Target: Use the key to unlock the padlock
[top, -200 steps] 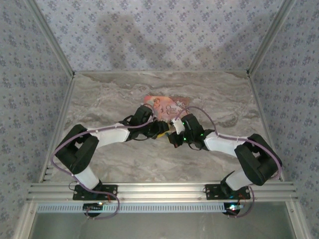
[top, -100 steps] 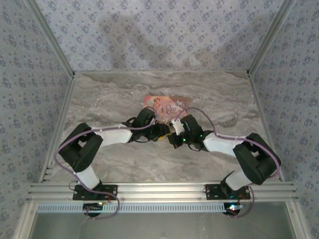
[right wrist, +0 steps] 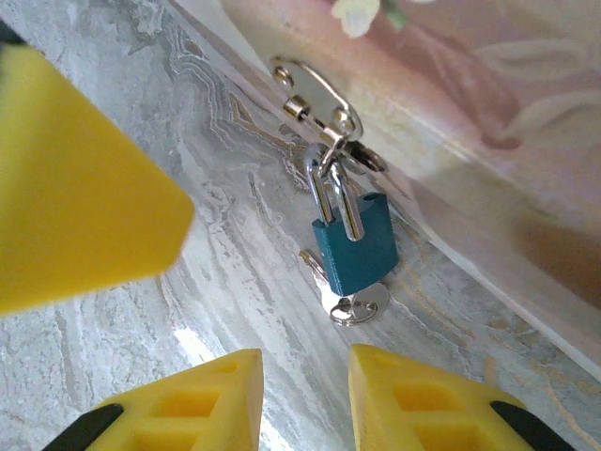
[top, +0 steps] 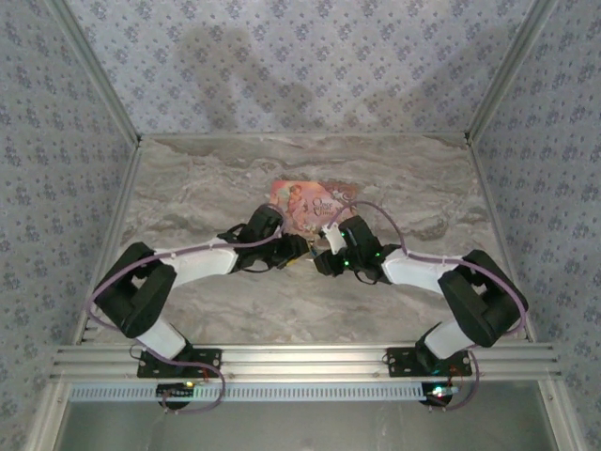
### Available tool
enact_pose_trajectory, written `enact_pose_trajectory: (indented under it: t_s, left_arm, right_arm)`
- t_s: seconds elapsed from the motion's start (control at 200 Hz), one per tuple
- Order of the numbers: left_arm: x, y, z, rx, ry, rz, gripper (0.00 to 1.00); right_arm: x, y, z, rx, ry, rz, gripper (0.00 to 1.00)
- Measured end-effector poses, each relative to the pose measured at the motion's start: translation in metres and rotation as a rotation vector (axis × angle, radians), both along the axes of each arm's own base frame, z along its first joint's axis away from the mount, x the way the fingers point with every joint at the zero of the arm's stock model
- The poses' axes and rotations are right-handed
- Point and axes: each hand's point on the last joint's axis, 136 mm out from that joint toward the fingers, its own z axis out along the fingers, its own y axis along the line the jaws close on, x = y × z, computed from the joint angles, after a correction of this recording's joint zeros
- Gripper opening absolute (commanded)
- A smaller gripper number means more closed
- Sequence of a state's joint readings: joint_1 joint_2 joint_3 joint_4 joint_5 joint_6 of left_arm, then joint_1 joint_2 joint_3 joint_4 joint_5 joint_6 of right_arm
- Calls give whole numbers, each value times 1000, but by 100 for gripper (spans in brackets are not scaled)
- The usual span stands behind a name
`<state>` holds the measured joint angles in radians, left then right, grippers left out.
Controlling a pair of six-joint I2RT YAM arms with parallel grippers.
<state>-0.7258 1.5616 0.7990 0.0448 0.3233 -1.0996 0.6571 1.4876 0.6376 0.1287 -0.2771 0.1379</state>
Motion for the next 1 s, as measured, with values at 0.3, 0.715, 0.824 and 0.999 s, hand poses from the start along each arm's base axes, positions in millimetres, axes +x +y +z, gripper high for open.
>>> enact_pose_trajectory:
  t_s: [0.3, 0.715, 0.824, 0.999]
  left_arm:
    - [10, 36, 42, 32, -128, 61, 47]
    - [41, 90, 48, 189, -200, 162, 51]
    - [62, 92, 51, 214, -217, 173, 50]
    - [88, 93, 51, 245, -234, 179, 50]
  right_arm:
    - [2, -4, 41, 29, -108, -35, 40]
    - [-11, -15, 14, -22, -76, -105, 42]
    - [-8, -15, 13, -21, -79, -119, 44]
    - [-4, -15, 0, -48, -69, -136, 45]
